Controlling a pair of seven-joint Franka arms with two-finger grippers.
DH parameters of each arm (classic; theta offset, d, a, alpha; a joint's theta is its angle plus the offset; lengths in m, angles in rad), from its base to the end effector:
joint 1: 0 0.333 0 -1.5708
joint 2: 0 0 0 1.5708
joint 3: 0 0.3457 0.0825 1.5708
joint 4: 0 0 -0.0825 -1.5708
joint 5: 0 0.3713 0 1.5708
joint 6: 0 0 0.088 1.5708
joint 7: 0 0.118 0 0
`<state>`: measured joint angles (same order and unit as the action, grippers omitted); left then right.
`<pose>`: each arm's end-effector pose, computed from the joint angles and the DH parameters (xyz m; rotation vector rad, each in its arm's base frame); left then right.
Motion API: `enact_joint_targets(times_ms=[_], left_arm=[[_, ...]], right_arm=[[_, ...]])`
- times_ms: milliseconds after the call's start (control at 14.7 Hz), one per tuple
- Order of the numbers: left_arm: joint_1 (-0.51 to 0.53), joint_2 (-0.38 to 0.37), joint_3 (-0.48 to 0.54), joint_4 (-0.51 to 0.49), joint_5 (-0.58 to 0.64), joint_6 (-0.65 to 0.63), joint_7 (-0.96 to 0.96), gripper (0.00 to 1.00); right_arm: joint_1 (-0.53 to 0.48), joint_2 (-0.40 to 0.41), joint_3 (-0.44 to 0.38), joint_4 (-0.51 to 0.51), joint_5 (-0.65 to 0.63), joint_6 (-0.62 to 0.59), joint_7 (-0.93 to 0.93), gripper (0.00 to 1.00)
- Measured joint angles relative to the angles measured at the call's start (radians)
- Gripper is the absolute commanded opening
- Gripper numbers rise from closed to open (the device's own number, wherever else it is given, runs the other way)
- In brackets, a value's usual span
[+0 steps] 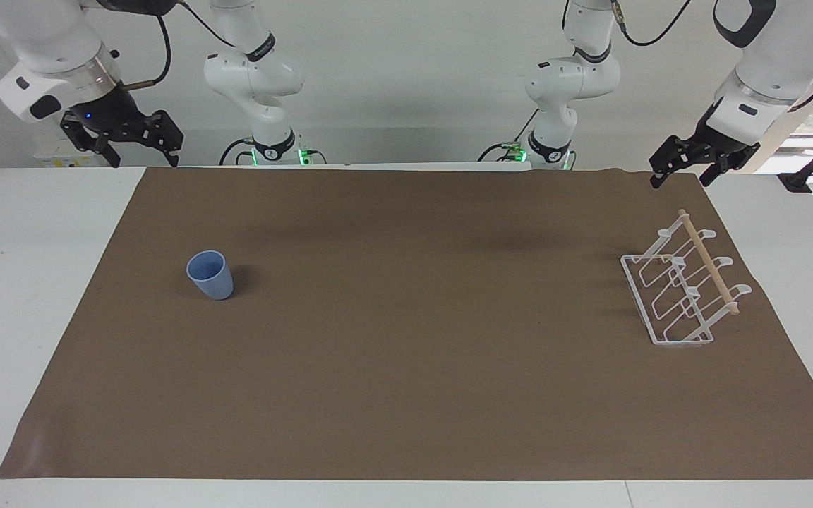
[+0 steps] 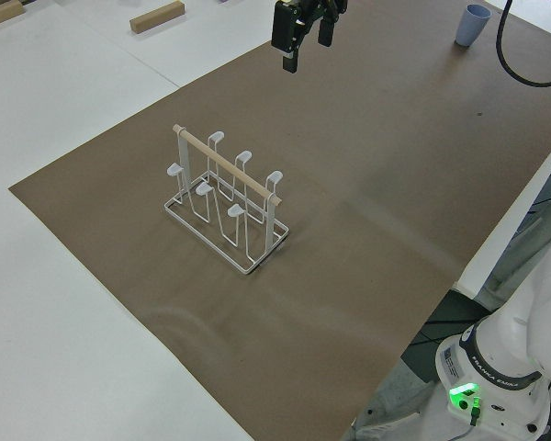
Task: Hang cup on cup holder
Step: 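Move the right gripper toward the light blue cup's rim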
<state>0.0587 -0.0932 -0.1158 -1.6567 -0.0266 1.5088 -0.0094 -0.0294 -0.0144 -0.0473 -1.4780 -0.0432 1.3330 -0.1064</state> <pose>0.5011 -0.0351 0.6471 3.1255 -0.0747 -0.0873 0.5078 -0.0451 0.6733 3.1047 0.0346 -0.2082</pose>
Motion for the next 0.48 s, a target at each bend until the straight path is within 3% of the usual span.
enact_joint_targets(times_ms=[477], left_arm=[[0.0, 0.0, 0.0, 0.0, 0.0, 0.0, 0.0, 1.0]], right_arm=[[-0.002, -0.001, -0.001, -0.006, 0.004, -0.011, 0.0, 1.0]])
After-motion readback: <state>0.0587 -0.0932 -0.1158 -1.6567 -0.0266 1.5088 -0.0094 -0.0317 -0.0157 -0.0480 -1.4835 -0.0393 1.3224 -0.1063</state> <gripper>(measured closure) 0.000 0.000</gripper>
